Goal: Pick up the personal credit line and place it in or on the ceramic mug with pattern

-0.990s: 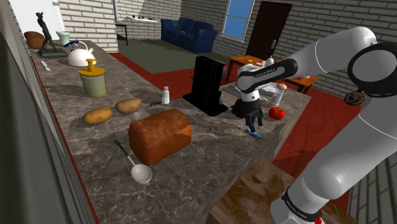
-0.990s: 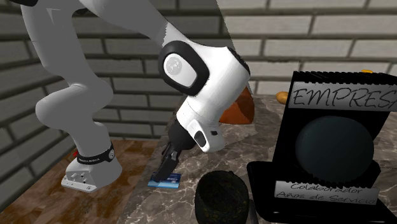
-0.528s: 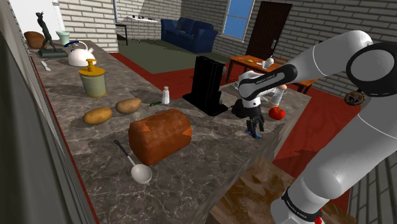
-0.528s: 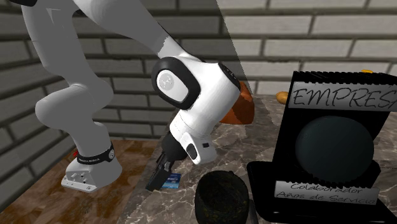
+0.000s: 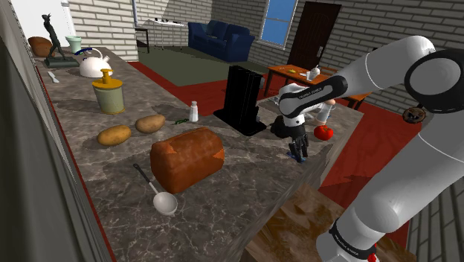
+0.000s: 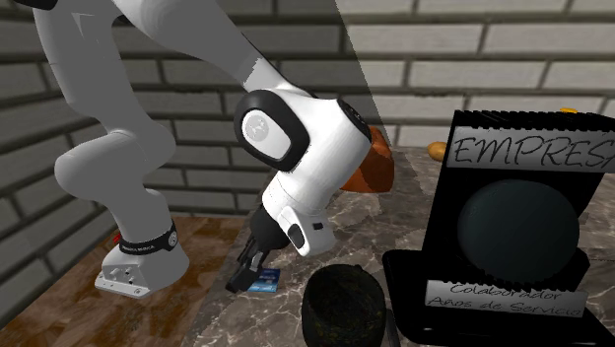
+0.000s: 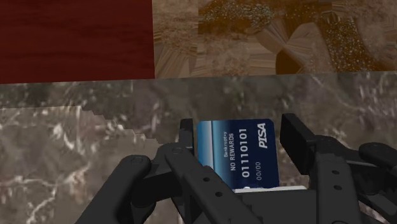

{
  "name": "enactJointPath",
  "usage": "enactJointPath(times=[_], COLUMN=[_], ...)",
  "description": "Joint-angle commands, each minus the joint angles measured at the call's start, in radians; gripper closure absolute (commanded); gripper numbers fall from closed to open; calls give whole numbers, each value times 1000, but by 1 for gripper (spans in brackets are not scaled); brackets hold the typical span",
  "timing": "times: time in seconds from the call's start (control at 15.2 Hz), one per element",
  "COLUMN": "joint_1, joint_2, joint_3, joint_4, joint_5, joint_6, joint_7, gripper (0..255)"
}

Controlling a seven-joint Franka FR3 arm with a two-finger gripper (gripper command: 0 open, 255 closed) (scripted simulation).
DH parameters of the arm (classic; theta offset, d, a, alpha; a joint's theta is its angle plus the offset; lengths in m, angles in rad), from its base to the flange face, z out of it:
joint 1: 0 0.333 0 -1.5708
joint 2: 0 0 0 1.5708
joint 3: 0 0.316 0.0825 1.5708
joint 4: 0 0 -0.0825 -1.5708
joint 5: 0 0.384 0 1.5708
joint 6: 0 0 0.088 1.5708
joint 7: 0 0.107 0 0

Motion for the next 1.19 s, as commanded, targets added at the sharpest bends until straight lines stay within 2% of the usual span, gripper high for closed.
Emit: enactJointPath(times=[0.0,0.53,1.12], joint_1=[0,0,2], joint_2=[0,0,-73], joint_3=[0,0,7], joint_4=[0,0,56], joint_5=[0,0,-4], joint_6=[0,0,-127], joint_7=[0,0,-10], gripper=[255,255,255])
